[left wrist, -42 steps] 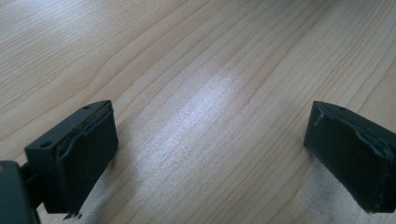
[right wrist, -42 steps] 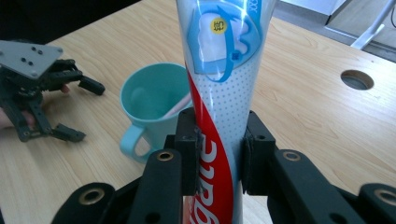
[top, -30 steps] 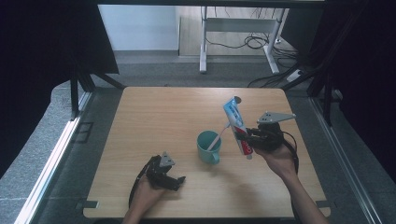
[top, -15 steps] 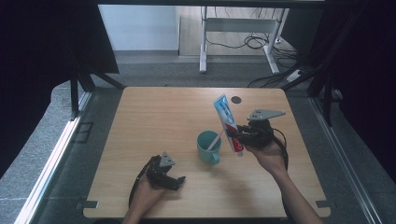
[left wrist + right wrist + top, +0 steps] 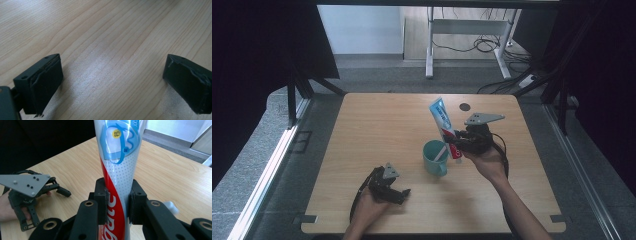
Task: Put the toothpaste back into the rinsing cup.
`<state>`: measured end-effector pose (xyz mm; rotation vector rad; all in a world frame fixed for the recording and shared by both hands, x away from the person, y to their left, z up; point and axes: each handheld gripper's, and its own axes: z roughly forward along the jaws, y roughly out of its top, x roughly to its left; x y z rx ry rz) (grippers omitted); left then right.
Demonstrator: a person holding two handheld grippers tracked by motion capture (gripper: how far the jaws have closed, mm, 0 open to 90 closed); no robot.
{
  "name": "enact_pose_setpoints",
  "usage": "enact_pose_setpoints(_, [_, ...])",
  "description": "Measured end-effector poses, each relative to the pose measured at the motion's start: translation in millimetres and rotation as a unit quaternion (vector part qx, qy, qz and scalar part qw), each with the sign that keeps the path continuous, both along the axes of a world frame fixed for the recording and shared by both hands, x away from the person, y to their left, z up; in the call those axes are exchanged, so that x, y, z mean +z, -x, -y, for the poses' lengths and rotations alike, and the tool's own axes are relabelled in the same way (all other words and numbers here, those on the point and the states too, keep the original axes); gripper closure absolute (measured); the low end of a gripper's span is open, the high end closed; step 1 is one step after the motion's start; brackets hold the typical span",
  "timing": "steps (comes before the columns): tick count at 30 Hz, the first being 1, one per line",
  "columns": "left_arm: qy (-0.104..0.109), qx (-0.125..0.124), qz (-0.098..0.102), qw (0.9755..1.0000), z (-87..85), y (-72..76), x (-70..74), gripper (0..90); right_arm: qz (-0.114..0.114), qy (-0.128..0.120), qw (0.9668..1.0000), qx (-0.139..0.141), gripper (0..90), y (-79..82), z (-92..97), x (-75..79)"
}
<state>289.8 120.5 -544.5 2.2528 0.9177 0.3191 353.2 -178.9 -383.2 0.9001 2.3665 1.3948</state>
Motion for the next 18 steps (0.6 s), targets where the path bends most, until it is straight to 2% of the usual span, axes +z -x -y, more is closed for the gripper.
enact_pose_setpoints(18, [0.000,-0.001,0.000,1.0000,0.0,0.0,0.0,2.6,0.015,-0.001,0.9999,0.004,72.6,-10.8,-31.5,0.6])
